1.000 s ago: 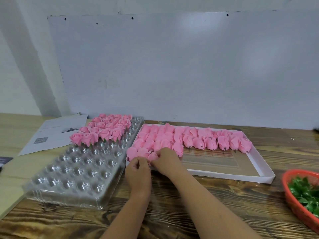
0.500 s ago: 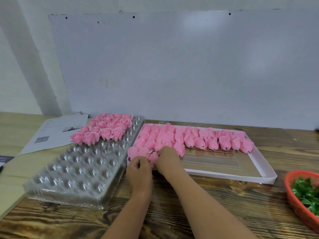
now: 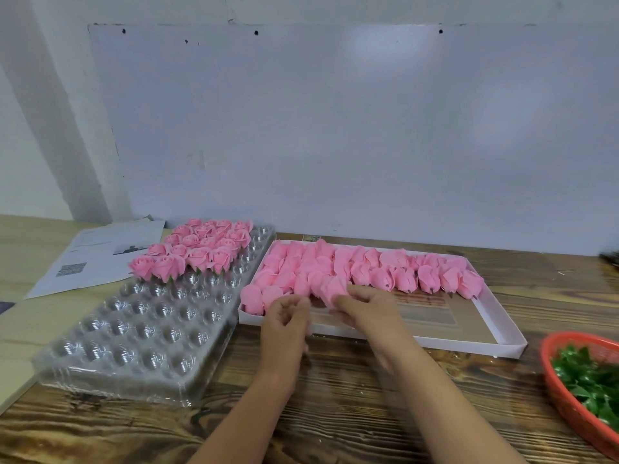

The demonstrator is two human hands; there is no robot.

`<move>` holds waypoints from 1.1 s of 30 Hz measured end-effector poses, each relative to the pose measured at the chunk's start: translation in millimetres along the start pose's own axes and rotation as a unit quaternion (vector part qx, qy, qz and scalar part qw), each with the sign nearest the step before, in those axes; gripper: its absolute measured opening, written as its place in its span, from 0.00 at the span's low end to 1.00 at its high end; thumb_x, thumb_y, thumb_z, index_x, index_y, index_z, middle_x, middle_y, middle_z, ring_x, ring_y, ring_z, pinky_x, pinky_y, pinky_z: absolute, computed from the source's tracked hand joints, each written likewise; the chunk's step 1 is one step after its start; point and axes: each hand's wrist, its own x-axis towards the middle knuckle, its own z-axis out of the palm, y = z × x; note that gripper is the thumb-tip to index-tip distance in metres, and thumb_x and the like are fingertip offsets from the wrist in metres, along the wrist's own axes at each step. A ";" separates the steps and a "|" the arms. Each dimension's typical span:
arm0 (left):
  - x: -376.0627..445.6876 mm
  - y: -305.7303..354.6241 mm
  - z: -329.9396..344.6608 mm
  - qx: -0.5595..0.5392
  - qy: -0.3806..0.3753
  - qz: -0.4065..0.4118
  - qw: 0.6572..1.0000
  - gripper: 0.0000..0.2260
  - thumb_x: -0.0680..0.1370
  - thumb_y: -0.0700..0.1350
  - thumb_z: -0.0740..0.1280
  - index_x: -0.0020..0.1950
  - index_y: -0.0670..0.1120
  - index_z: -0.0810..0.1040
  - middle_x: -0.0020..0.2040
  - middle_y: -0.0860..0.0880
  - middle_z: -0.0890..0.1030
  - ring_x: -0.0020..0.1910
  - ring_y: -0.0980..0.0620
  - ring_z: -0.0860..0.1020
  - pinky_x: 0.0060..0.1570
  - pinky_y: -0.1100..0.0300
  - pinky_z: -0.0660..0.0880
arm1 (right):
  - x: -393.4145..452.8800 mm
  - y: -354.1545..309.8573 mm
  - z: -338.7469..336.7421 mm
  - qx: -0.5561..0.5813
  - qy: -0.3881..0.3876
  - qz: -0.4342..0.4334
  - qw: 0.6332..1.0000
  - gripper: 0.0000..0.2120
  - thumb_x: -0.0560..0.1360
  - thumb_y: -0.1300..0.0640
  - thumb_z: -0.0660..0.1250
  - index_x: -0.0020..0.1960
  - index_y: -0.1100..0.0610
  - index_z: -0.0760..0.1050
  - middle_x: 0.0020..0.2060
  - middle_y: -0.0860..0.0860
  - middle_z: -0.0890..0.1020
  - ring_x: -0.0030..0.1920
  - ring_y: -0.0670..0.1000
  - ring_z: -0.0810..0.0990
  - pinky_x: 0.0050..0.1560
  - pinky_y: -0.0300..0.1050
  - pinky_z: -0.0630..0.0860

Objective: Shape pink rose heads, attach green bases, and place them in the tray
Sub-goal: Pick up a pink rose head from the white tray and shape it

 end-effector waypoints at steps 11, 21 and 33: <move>-43.5 19.7 16.9 -0.019 -0.232 -0.024 0.972 0.24 0.68 0.61 0.75 0.58 0.49 0.84 0.57 0.44 0.85 0.60 0.45 0.82 0.64 0.44 0.77 | -62.6 24.2 -8.1 0.138 -0.107 -0.043 0.984 0.11 0.74 0.57 0.73 0.56 0.56 0.85 0.51 0.63 0.85 0.55 0.61 0.83 0.64 0.58 0.77; -42.2 24.3 13.5 -0.050 -0.247 -0.037 0.967 0.21 0.69 0.57 0.75 0.56 0.45 0.85 0.48 0.41 0.84 0.49 0.45 0.82 0.47 0.54 0.79 | -66.8 28.6 -11.3 0.169 -0.162 -0.034 0.972 0.16 0.75 0.73 0.68 0.59 0.59 0.83 0.52 0.58 0.86 0.55 0.54 0.85 0.56 0.43 0.79; -39.8 20.3 16.8 -0.071 -0.225 -0.046 0.971 0.19 0.71 0.57 0.75 0.53 0.45 0.86 0.50 0.39 0.86 0.51 0.42 0.85 0.50 0.53 0.81 | -76.1 30.4 0.4 -0.016 0.009 -0.105 0.994 0.08 0.73 0.58 0.75 0.49 0.47 0.83 0.41 0.48 0.87 0.42 0.46 0.84 0.44 0.35 0.79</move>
